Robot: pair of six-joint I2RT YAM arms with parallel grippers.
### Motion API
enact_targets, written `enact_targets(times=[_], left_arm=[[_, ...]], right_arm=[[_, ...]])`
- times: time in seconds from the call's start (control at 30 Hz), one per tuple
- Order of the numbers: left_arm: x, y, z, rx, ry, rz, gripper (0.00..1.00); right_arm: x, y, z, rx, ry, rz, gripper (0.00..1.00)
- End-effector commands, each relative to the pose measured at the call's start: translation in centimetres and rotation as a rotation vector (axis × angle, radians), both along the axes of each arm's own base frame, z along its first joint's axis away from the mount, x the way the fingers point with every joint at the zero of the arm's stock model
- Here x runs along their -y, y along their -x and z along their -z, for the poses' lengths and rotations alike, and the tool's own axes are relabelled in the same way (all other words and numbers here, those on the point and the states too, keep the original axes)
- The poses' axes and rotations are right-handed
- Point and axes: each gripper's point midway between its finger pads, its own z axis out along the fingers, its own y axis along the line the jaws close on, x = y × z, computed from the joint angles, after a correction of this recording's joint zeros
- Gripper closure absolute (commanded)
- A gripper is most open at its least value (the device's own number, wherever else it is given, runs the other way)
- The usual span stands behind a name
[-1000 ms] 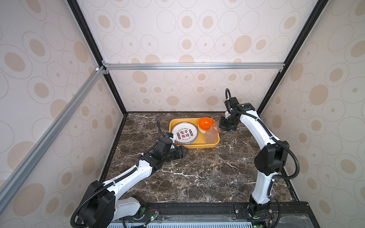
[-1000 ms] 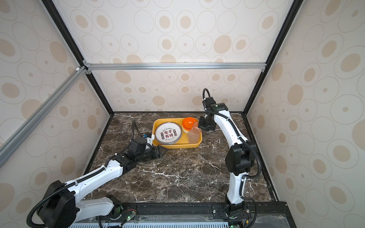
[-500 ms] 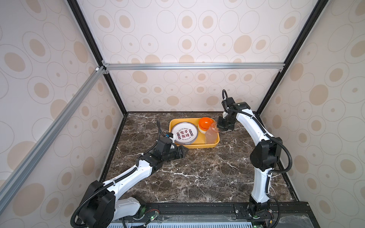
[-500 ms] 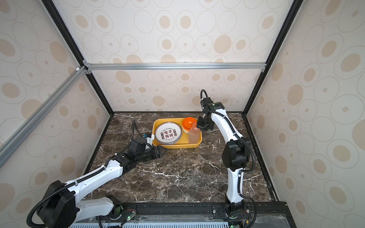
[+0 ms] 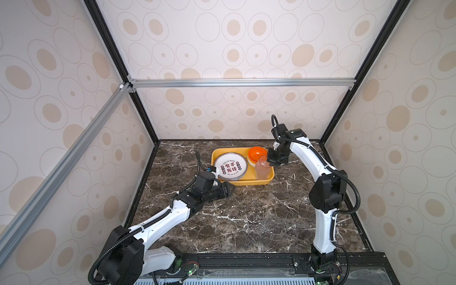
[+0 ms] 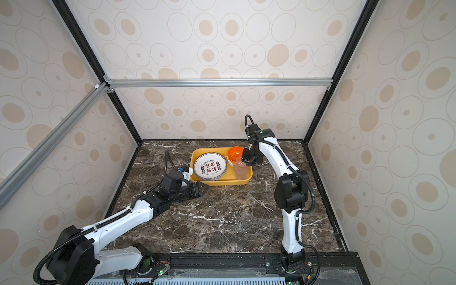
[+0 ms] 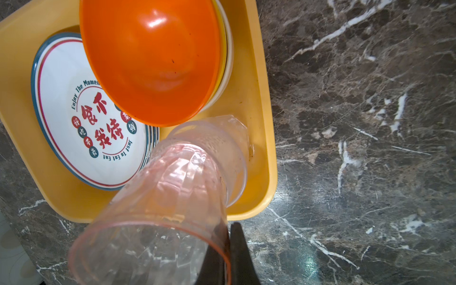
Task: Place the mixed dishes into the plastic bin
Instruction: 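Lower the pink cup onto the stacked cups and open the right gripper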
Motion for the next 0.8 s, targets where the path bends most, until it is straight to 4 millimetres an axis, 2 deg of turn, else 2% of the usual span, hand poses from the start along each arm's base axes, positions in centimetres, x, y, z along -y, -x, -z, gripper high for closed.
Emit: enact_targets(times=[0.0, 0.4, 0.77], left_arm=[[-0.2, -0.4, -0.7, 0.019, 0.022, -0.013, 0.31], [-0.3, -0.3, -0.4, 0.014, 0.023, -0.017, 0.31], [-0.5, -0.1, -0.6, 0.017, 0.022, -0.023, 0.31]], right_arm=[[0.1, 0.3, 0.1, -0.021, 0.021, -0.016, 0.97], [0.7, 0.2, 0.5, -0.03, 0.078, -0.025, 0.96], [0.2, 0.0, 1.2, -0.041, 0.082, -0.031, 0.92]])
